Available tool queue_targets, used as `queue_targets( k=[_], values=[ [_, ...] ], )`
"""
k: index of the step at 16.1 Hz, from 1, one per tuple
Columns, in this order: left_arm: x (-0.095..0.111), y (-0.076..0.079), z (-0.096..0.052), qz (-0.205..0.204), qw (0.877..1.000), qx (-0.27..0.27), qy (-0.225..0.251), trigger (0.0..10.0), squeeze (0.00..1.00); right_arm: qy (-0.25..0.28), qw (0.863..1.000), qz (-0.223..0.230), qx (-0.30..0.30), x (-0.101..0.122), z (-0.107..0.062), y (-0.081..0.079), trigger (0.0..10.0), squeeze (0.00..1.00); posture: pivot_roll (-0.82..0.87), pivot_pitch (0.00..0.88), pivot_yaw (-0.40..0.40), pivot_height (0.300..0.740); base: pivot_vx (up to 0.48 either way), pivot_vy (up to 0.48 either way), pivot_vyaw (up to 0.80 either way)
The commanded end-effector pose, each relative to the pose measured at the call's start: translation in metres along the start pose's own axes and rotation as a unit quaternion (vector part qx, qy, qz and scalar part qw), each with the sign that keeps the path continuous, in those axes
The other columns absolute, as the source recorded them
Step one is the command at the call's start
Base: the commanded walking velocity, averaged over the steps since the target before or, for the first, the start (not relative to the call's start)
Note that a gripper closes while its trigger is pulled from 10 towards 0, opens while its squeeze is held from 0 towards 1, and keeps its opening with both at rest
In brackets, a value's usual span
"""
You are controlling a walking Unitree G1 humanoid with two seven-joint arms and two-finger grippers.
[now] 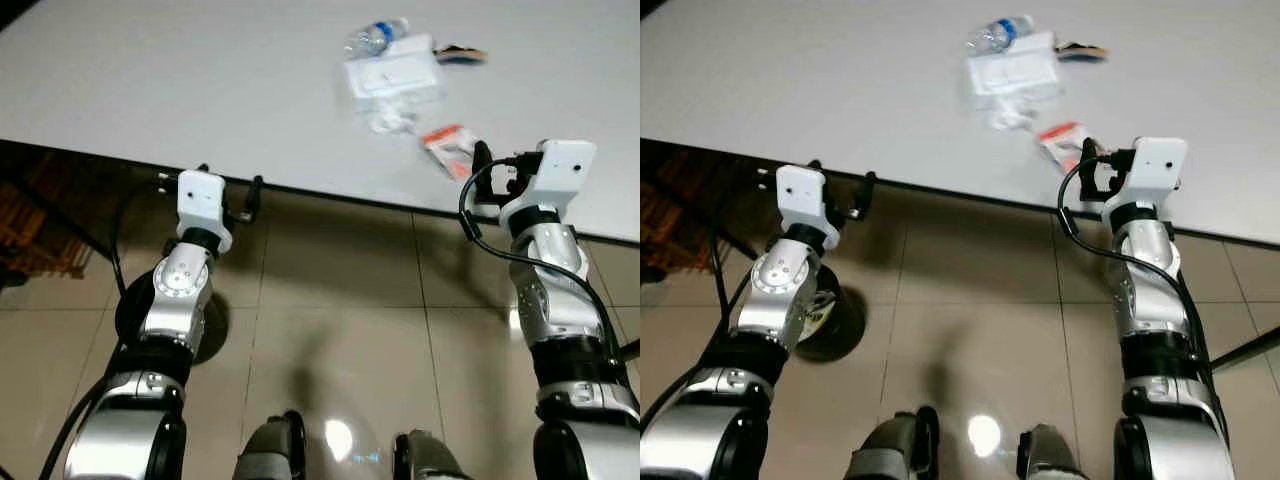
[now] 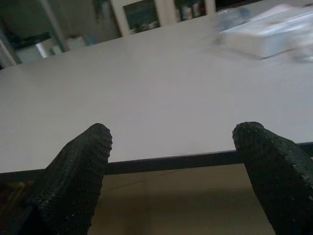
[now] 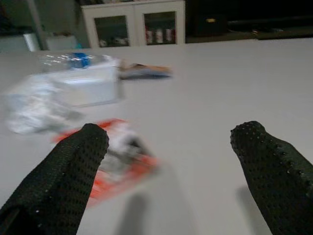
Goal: Picking trash to rubbish bin
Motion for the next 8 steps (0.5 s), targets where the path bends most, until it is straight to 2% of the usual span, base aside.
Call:
queue_targets(
  k=[1, 3, 8],
  values=[
    [-0.0030, 0.0002, -0.0022, 0.006, 1.000, -0.003, -0.004, 10.0, 0.00, -0.002, 1.000, -0.004, -0.001, -0.0016, -0.0020, 0.0020, 10.0, 0.00, 0.03, 0.223, 0.118, 0.740, 0.000, -0.364, 0.00],
    [-0.0035, 0.0001, -0.0021, 0.006, 1.000, -0.002, -0.005, 10.0, 0.00, -0.004, 1.000, -0.003, 0.000, -0.0031, -0.0023, 0.0014, 10.0, 0.00, 0.03, 0.222, 0.118, 0.740, 0.000, -0.287, 0.00],
    [-0.0016, -0.0004, -0.0025, -0.007, 1.000, 0.003, 0.003, 10.0, 0.00, -0.008, 1.000, -0.001, 0.003, -0.0054, -0.0031, -0.0008, 10.0, 0.00, 0.03, 0.223, 0.119, 0.740, 0.000, 0.000, 0.00]
  ],
)
Point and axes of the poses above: a point about 5 cm out from each wrist's last joint towards the gripper, its own z axis pointing out of the wrist towards the gripper, its own x axis along the axis of the wrist's last joint, y = z × x, the point moved 5 cm from there along z, pointing out of the wrist towards the gripper, and after that the axes turned 4 degrees about z, right-handed, at the moved point
